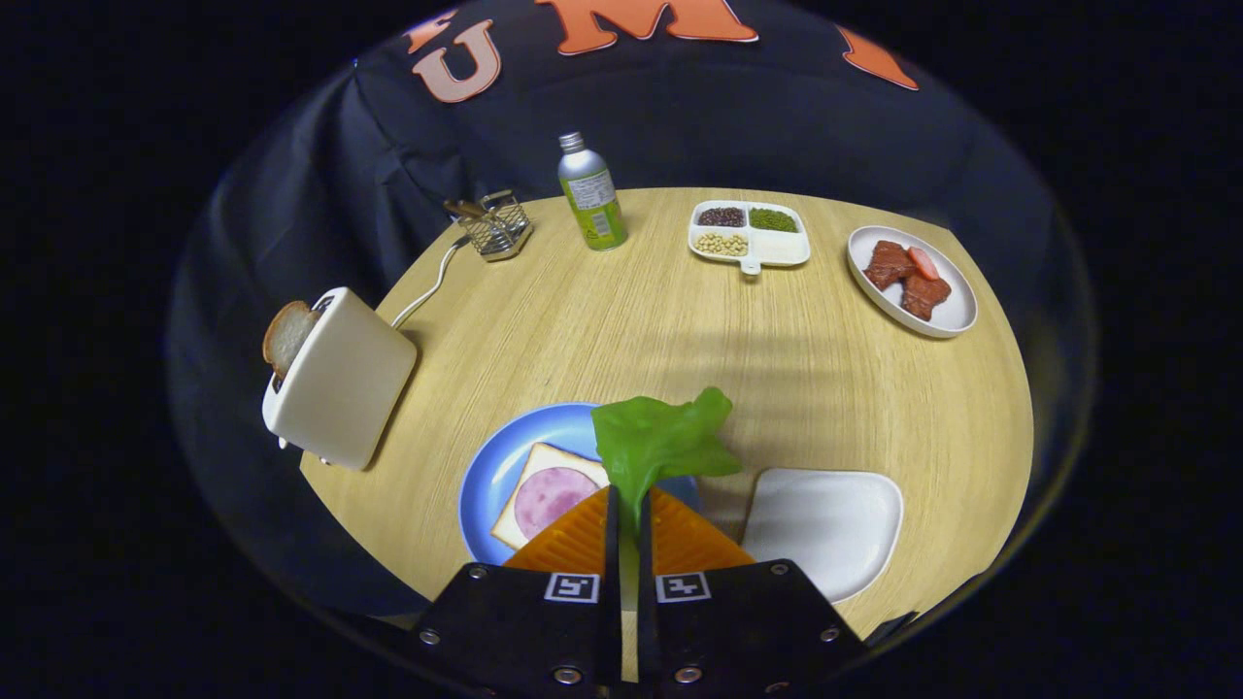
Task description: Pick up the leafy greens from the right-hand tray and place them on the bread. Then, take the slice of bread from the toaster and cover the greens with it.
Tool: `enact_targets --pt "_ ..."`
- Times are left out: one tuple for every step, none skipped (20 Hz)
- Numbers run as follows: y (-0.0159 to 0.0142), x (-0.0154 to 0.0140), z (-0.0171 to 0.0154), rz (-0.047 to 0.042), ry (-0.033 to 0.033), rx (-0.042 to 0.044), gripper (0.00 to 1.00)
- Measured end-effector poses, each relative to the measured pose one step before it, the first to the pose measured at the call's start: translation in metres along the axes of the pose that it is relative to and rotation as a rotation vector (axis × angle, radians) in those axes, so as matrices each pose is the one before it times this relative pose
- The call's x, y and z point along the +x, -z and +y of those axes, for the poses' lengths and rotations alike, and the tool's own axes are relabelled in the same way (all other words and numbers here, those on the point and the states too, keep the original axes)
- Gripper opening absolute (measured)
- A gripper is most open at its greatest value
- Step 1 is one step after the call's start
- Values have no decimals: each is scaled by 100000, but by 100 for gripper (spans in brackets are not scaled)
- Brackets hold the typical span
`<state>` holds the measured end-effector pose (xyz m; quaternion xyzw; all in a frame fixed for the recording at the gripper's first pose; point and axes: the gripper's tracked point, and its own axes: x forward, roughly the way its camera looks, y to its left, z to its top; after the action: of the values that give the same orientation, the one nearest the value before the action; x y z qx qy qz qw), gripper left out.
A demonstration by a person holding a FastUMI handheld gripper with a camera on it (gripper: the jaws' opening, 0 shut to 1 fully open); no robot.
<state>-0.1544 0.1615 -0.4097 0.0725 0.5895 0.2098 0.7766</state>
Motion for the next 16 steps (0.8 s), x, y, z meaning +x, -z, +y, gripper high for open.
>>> enact_targets --pt "10 136 608 205 -1372 -601 7" --pt "37 203 486 408 -1143 -443 7" --pt "64 184 404 752 -981 -213 7" --pt "70 164 361 563 -809 -130 7" --pt "97 244 565 354 -957 -376 7" --pt "21 202 525 232 -1047 -591 7" --pt "98 238 512 365 -724 -856 7" --pt "-6 299 429 -125 -310 -1401 7" --pt "2 384 271 379 327 -1385 8" --pt "330 258 318 996 -98 -932 8" --pt "242 173 274 937 36 -433 9" --pt "141 224 228 445 73 -443 9" --pt "133 307 10 230 360 -479 9" --pt "306 422 -137 815 1055 -725 12" --pt "482 410 -457 1659 2128 -597 13" --pt "555 219 -320 1697 1527 -204 15"
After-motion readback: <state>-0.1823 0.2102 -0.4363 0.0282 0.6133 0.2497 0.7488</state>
